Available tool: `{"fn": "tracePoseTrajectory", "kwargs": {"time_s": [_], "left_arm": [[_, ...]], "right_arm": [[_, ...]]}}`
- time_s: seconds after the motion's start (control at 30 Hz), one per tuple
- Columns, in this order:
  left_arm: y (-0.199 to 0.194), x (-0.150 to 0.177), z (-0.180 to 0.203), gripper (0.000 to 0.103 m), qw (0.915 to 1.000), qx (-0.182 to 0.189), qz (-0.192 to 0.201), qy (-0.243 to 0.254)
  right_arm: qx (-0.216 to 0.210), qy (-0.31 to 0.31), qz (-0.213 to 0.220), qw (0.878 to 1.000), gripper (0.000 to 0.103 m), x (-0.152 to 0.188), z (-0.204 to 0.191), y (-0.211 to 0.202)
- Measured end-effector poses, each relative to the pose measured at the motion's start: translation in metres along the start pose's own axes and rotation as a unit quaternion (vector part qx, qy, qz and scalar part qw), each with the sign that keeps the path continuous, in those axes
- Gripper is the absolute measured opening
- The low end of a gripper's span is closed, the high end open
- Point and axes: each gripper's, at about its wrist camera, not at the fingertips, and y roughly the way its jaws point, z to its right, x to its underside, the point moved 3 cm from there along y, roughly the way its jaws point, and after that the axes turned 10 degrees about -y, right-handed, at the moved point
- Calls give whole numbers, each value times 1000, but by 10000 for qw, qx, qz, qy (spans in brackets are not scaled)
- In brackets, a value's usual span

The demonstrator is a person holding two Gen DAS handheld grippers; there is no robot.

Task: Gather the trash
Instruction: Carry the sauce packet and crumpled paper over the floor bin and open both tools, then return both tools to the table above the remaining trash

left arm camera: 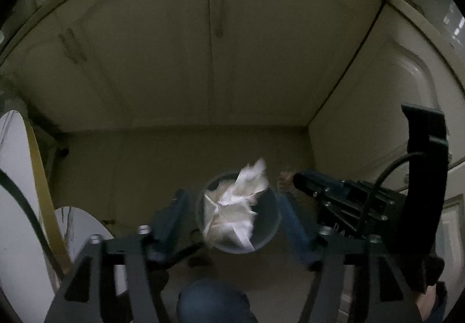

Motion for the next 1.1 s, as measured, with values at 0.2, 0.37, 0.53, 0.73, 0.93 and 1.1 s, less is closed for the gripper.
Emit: {"fn": "tracePoseTrajectory", "kwargs": {"time_s": [0.2,0.37,0.53,0.73,0.93,1.1], "left_arm": [[6,-9,3,77,9998,-161,86,-37],[1,-5,7,81,9995,-135,276,-50],[-20,-5,11,87,9977,-132,663,-63],[-73,13,7,92,9922,-36,1228,-206],[-136,32,-18,96,9808,-11,1903,-426],[-187,66,-58,101,9660,-219,2482,-690]], "right_arm": [[2,229,66,9997,63,4,7,3],[100,425,271,9987,103,4,8,-8],[424,473,287,9976,103,4,-2,-29],[523,399,751,9950,103,-5,-34,-78],[621,111,1213,9906,103,-12,-76,-129],[527,-286,1671,9841,103,-24,-130,-169]]}}
